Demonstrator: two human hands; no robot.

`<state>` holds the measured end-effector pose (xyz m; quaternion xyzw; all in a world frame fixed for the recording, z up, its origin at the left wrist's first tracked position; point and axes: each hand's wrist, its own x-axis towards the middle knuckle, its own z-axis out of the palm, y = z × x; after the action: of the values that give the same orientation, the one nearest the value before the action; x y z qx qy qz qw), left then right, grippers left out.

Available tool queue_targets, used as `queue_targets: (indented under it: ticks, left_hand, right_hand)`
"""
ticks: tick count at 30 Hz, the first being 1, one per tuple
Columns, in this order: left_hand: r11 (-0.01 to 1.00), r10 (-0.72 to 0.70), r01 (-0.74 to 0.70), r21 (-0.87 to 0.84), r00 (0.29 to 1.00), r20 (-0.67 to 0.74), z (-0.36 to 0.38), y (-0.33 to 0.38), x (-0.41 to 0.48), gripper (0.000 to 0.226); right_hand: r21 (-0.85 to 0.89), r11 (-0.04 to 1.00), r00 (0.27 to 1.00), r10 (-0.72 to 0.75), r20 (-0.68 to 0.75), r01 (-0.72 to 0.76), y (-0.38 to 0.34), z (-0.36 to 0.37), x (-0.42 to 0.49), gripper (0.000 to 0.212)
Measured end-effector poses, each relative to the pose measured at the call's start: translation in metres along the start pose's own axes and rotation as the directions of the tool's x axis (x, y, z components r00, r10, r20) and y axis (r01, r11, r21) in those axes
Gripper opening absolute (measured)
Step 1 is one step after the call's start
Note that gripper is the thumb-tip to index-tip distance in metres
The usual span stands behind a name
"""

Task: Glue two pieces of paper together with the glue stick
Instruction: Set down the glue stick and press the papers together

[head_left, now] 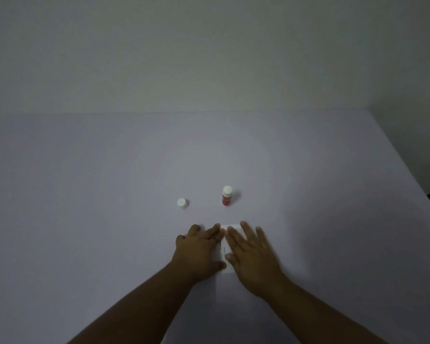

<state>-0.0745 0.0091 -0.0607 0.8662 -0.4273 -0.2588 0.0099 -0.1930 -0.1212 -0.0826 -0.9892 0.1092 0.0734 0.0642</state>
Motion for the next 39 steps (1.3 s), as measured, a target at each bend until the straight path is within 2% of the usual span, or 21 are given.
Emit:
queue_targets:
  ticks: [4, 9, 16, 18, 22, 25, 28, 30, 34, 35, 37, 39]
  left_hand:
    - [1.000, -0.003, 0.002, 0.003, 1.000, 0.014, 0.001, -0.001, 0.002, 0.090]
    - [1.000, 0.008, -0.008, -0.004, 1.000, 0.009, 0.000, 0.000, 0.002, 0.090]
    - [1.000, 0.000, 0.000, 0.007, 1.000, 0.029, -0.001, 0.002, 0.003, 0.090]
    - [1.000, 0.001, -0.001, 0.008, 1.000, 0.030, -0.001, 0.002, 0.003, 0.090]
    - [1.000, 0.005, -0.006, 0.020, 0.999, 0.043, -0.001, 0.002, 0.004, 0.091]
    - [1.000, 0.000, -0.001, 0.020, 0.999, 0.049, -0.002, 0.003, 0.004, 0.092]
    - [1.000, -0.003, 0.002, 0.016, 0.999, 0.044, -0.001, 0.004, 0.004, 0.091]
    - [1.000, -0.002, 0.001, 0.015, 0.999, 0.043, -0.001, 0.003, 0.004, 0.091]
    - [1.000, -0.002, 0.001, 0.028, 0.999, 0.040, 0.000, 0.003, 0.006, 0.092]
    - [1.000, -0.003, 0.002, 0.024, 0.999, 0.040, 0.001, 0.003, 0.006, 0.092]
    - [1.000, -0.005, 0.004, 0.022, 0.999, 0.041, 0.002, 0.002, 0.006, 0.092]
    - [1.000, -0.007, 0.006, 0.026, 0.999, 0.038, 0.003, 0.002, 0.007, 0.092]
  right_hand:
    - [0.057, 0.998, 0.998, 0.031, 0.059, -0.034, 0.006, -0.003, 0.010, 0.062]
    - [-0.024, 0.981, 0.980, -0.189, 0.060, 0.191, 0.001, -0.002, -0.026, 0.056]
    - [-0.019, 0.998, 0.994, -0.052, 0.100, 0.055, 0.023, -0.014, 0.010, 0.058]
    - [0.002, 0.996, 0.989, -0.092, 0.117, 0.093, 0.019, -0.011, -0.007, 0.058]
    - [-0.015, 0.965, 0.961, -0.258, 0.104, 0.261, 0.020, -0.003, -0.049, 0.052]
    - [-0.065, 0.980, 0.977, -0.182, 0.107, 0.190, 0.033, -0.014, -0.026, 0.051]
    - [-0.043, 0.995, 0.990, -0.082, 0.113, 0.087, 0.037, -0.019, 0.000, 0.055]
    - [-0.033, 0.995, 0.988, -0.094, 0.120, 0.098, 0.033, -0.017, -0.008, 0.057]
    - [-0.043, 0.962, 0.960, -0.264, 0.090, 0.269, 0.027, -0.008, -0.055, 0.052]
    - [-0.057, 0.959, 0.956, -0.269, 0.114, 0.277, 0.030, -0.008, -0.057, 0.051]
    - [-0.095, 0.967, 0.965, -0.225, 0.134, 0.238, 0.037, -0.013, -0.040, 0.050]
    - [-0.071, 0.988, 0.986, -0.131, 0.103, 0.139, 0.042, -0.019, -0.012, 0.053]
